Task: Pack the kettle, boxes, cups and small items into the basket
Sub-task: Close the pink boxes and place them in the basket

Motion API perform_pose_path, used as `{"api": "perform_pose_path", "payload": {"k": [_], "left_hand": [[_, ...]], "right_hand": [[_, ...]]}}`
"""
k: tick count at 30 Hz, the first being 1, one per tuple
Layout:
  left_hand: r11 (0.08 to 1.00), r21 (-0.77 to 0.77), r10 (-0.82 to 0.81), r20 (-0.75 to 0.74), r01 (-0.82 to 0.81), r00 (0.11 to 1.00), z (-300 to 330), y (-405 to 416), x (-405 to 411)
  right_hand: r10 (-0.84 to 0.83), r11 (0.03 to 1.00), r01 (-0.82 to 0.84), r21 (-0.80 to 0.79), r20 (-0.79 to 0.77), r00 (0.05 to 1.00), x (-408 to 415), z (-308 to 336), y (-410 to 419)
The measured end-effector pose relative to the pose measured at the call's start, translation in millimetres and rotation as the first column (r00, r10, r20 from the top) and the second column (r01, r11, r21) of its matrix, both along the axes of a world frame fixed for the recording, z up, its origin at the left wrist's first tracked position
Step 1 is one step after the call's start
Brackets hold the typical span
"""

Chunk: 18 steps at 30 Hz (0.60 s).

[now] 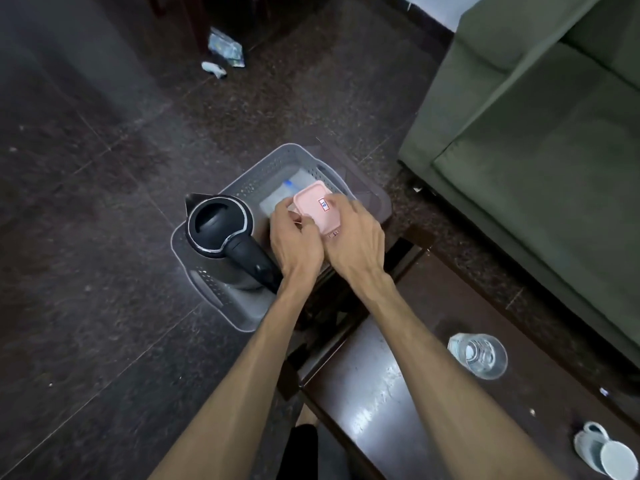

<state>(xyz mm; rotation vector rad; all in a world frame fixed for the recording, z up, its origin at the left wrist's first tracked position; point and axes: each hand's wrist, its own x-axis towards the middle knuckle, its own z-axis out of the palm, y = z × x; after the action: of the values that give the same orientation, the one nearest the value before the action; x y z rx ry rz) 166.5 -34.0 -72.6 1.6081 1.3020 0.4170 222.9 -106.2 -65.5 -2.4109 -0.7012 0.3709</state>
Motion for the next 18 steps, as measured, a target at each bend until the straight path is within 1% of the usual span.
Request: {"api": "perform_pose_path", "payload": {"k": [2,4,6,8,10,13,18], "left_hand": [[0.999,-0.046,-0.006,-0.020,0.005,1.000,-4,7,5],[0.992,-0.125,-0.038,-0.050,0.031,0.998,-9,12,11],[0.971,-0.226,-0.099,-0.072,0.080,0.992,-12,12,18],[0.944,-0.294,-0.174,-0.062,0.148,0.983,-12,8,26],[0.934,-0.304,-0.206,-0.033,0.186,0.978,-15,4,32],[0.939,-0.298,-0.179,0.002,0.171,0.984,-23,2,37],[0.956,-0.241,-0.184,-0.046,0.168,0.982,-22,-2,32]], "right_hand": [[0.020,0.998,-0.018,-0.053,0.030,0.999,7,-5,10],[0.032,0.989,-0.025,-0.143,0.051,0.998,12,-13,14],[0.032,0.965,-0.012,-0.261,0.071,0.997,17,-21,13],[0.016,0.941,0.020,-0.339,0.103,0.995,22,-29,9],[-0.008,0.933,0.057,-0.354,0.138,0.990,26,-31,4],[-0.015,0.943,0.065,-0.325,0.155,0.988,27,-31,-3],[0.001,0.955,0.017,-0.296,0.060,0.998,26,-26,-10]]}}
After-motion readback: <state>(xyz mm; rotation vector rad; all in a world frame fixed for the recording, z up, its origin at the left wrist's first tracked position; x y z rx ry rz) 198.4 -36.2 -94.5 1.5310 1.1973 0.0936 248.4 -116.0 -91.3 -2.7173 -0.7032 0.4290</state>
